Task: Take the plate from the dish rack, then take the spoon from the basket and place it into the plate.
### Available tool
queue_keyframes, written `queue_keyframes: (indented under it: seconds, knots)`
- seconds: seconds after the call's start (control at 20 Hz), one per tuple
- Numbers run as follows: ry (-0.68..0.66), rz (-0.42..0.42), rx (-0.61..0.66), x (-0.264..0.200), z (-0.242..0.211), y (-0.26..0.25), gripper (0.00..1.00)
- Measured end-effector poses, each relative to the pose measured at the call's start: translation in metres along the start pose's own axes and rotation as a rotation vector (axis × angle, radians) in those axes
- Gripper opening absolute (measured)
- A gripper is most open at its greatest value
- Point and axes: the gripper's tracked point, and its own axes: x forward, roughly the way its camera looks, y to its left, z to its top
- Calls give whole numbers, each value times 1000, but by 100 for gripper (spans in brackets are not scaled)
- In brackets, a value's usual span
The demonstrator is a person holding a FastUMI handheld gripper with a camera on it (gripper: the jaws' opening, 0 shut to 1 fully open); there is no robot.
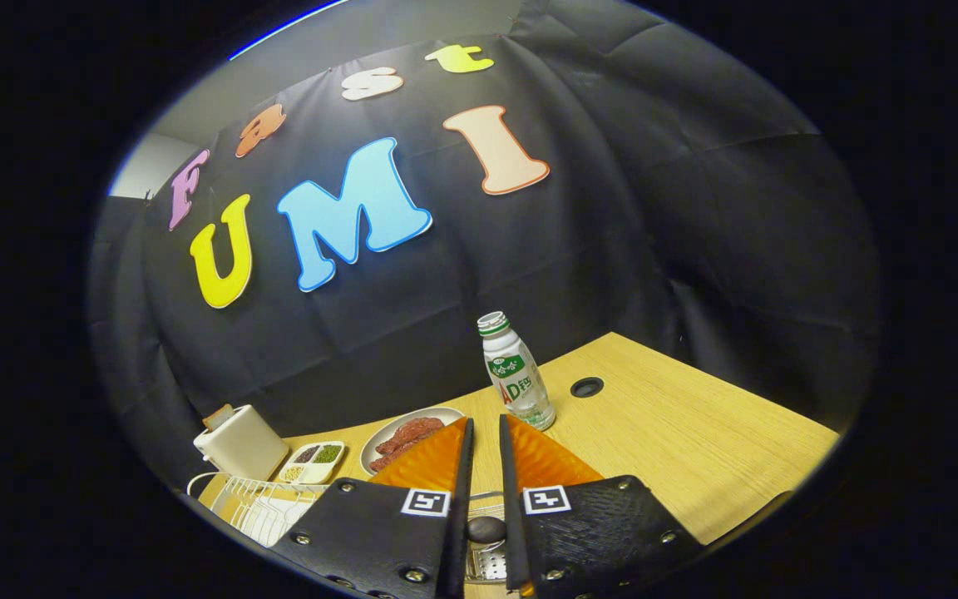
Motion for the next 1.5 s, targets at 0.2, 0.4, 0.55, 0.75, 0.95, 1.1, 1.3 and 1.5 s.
queue_keyframes:
  seconds: [0.2, 0.4, 0.55, 0.75, 0.95, 1.1, 1.3, 1.5]
  knots:
    - [-28, 22, -31, -9, 32, 16, 18]
    - [-54, 80, -63, -30, 74, 48, 18]
    - [-66, 157, -99, -56, 99, 89, 17]
    - [-41, 288, -134, -96, 98, 154, 17]
    - [20, 422, -165, -142, 66, 216, 17]
    - [86, 507, -204, -177, 24, 249, 18]
    - [198, 583, -241, -207, -44, 276, 18]
    - [283, 618, -280, -222, -102, 287, 18]
